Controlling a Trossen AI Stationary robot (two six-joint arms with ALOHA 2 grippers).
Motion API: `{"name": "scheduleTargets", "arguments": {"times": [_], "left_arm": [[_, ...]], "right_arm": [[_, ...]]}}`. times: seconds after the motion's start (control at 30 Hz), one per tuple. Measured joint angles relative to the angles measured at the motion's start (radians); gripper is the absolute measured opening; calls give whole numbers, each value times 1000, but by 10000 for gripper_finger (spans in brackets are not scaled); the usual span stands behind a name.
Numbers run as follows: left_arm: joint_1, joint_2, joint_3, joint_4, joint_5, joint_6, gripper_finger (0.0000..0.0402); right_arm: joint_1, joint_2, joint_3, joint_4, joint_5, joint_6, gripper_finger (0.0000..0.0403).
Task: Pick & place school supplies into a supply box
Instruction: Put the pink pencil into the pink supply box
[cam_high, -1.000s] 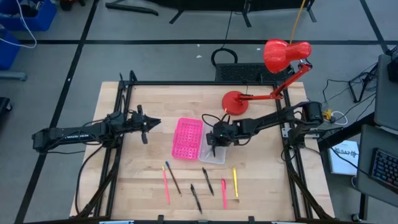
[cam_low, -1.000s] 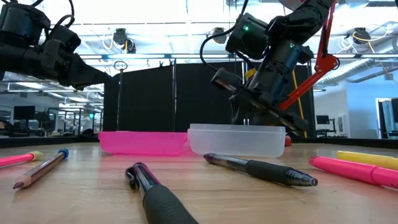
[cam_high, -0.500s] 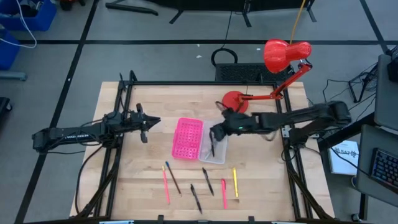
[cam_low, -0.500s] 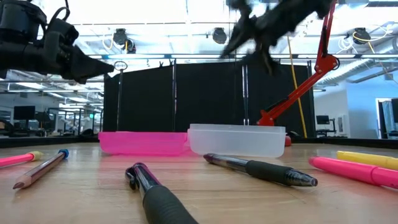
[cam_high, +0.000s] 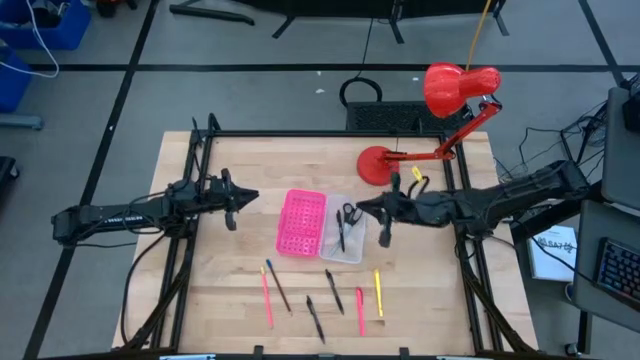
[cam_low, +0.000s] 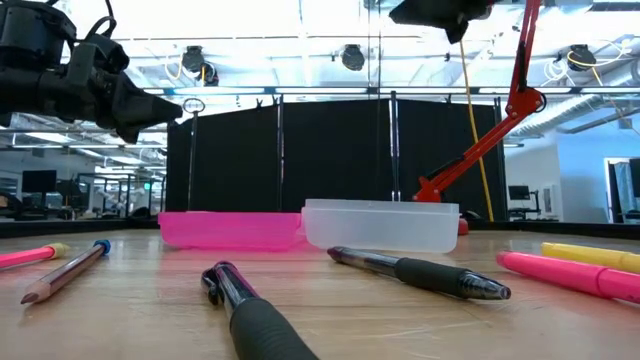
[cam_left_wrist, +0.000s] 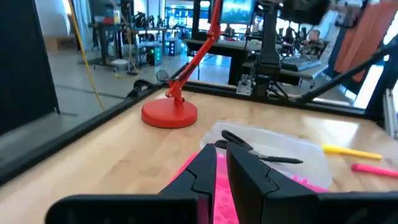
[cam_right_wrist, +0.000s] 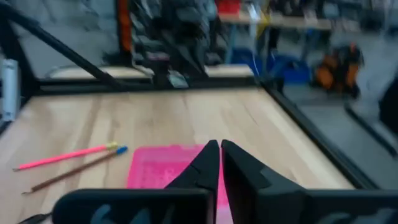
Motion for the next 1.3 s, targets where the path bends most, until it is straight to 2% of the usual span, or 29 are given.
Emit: {"name": "scheduleTargets", "arguments": {"times": [0.1, 0.27, 0.4, 0.6, 0.7, 0.77, 0.9, 1.03, 1.17, 1.3], "left_arm": [[0, 1, 0, 2, 0, -31, 47], [0, 7, 0, 3, -6, -88, 47], [0, 7, 0, 33, -70, -97, 47], [0, 7, 0, 29, -106, -110, 47], [0, 7, 0, 22, -106, -116, 47], [0, 7, 0, 9, -117, -177, 47], [0, 7, 0, -45, -159, -315, 47], [0, 7, 0, -97, -132, -299, 47], [0, 7, 0, -119, -151, -293, 46], [0, 10, 38, -154, -103, -358, 46]], "right_arm": [[25, -27, -130, 196, -4, -44, 7], [73, -97, -331, 359, -4, -35, 3], [88, -153, -450, 492, -1, -58, 1], [77, -337, -535, 442, -7, -33, 0], [77, -410, -591, 484, -7, -33, 0], [77, -440, -628, 522, -7, -37, 0], [77, -473, -678, 563, -7, -56, 0], [76, -477, -712, 560, -31, -58, 0], [76, -477, -734, 575, -56, -75, 0], [76, -477, -734, 593, -58, -71, 0]]}}
